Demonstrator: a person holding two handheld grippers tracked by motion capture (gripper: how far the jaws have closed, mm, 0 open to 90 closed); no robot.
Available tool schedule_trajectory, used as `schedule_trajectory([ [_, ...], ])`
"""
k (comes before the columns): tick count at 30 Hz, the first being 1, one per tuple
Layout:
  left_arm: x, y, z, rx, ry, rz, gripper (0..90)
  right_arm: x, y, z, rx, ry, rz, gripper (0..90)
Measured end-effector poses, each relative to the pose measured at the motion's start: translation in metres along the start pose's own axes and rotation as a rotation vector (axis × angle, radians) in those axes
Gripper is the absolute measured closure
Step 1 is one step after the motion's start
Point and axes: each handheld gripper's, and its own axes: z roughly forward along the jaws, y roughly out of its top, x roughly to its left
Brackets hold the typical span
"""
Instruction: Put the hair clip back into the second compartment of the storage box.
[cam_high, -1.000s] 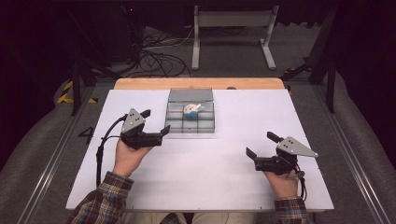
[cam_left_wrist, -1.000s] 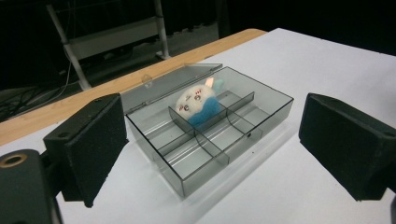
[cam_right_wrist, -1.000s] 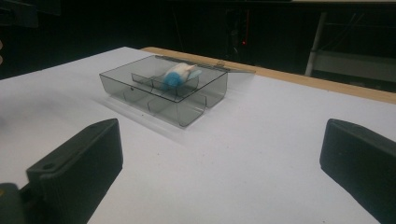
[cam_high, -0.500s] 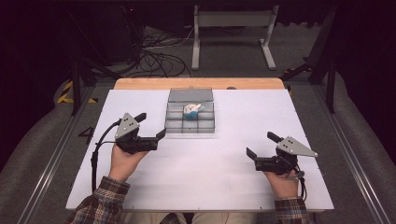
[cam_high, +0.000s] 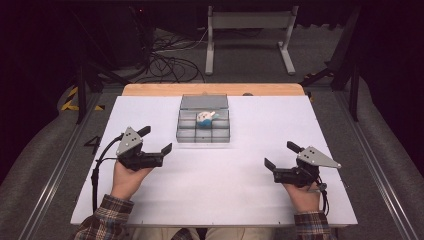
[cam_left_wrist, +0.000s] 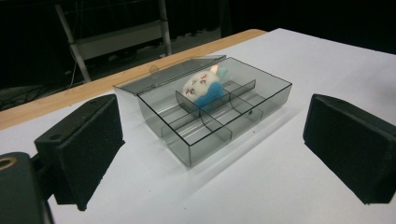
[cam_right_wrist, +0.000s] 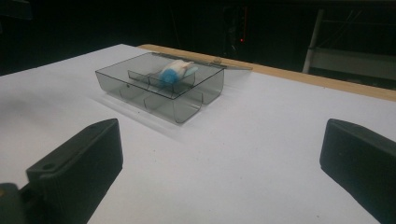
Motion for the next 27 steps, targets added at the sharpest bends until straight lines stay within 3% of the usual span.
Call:
schedule_trajectory([
  [27, 0.011, -0.027, -0.023, -0.047, 0.044, -0.033, 4.7, -0.002, 0.000, -0.003, 0.001, 0.000, 0.002, 0.2],
])
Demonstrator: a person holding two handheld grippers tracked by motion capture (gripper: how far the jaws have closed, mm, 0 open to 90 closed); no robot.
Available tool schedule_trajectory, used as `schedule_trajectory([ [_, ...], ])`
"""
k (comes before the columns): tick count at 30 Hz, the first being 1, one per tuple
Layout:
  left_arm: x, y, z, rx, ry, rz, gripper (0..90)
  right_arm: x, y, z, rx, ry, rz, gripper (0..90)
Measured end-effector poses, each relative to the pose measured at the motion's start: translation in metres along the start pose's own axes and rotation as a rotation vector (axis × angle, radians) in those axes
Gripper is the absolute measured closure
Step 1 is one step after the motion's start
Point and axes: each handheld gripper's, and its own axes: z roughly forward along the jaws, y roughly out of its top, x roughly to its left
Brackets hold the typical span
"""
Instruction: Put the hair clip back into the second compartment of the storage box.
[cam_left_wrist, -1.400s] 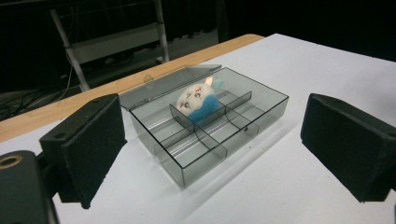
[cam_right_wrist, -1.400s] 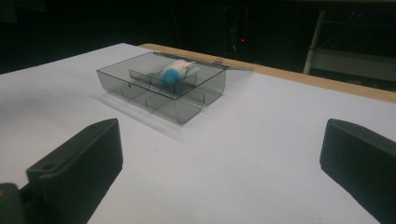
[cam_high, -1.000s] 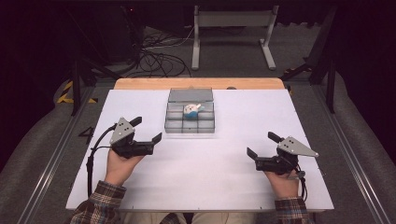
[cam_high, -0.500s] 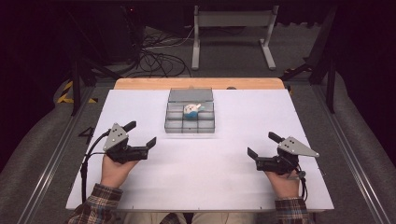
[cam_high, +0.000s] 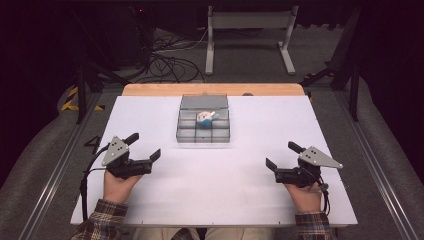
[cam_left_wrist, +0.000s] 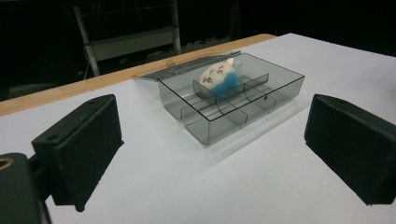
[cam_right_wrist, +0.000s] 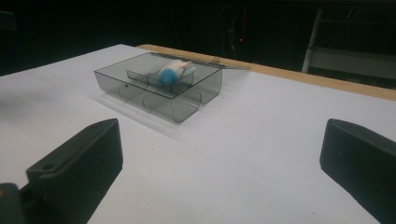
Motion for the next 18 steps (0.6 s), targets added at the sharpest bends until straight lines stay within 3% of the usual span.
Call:
schedule_trajectory([
  [18, 0.005, -0.015, -0.006, -0.006, -0.013, -0.028, 4.6, 0.000, 0.000, -0.001, -0.007, 0.000, -0.007, 0.1],
])
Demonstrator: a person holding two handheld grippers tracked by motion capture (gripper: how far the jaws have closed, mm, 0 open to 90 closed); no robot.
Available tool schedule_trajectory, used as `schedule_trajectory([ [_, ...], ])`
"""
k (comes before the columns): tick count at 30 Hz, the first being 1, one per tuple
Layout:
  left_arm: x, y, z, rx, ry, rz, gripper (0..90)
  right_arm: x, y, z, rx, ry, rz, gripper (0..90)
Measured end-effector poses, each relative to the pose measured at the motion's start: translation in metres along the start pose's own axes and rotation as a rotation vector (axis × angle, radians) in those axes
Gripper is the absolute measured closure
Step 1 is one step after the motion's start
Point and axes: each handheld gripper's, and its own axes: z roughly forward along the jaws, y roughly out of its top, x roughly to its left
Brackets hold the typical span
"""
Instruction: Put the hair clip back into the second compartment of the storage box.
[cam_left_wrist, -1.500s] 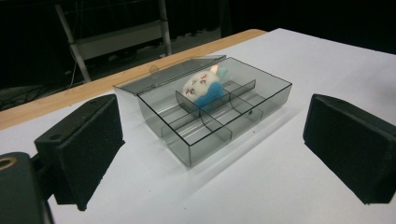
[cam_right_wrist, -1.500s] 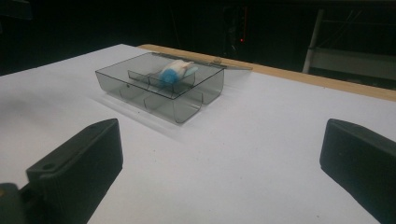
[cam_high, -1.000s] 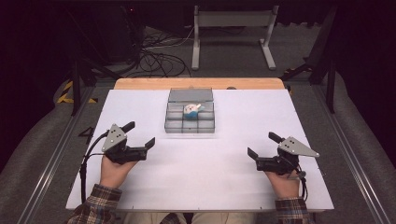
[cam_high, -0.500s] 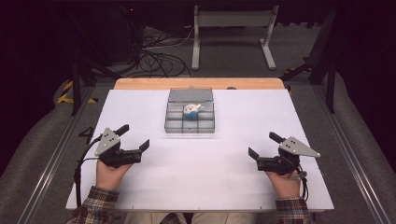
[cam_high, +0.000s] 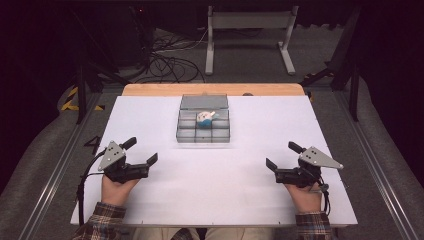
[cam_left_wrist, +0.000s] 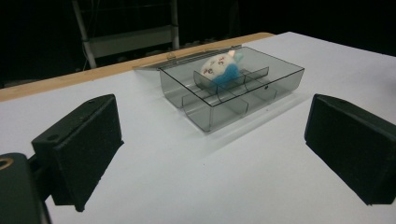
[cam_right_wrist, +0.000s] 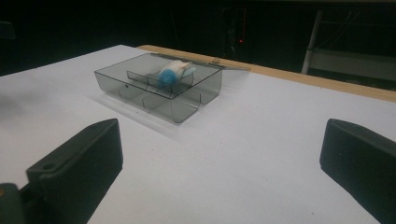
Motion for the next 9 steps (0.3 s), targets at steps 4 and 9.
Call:
schedule_trajectory([
  [4, 0.0000, -0.0008, 0.0006, 0.003, -0.001, -0.002, 4.6, -0.0003, 0.0000, -0.0001, 0.003, 0.000, 0.002, 0.1],
  [9, 0.0007, -0.0019, 0.0027, 0.022, -0.007, 0.001, 4.6, 0.0004, -0.0001, 0.0005, 0.006, 0.003, -0.001, 0.1],
])
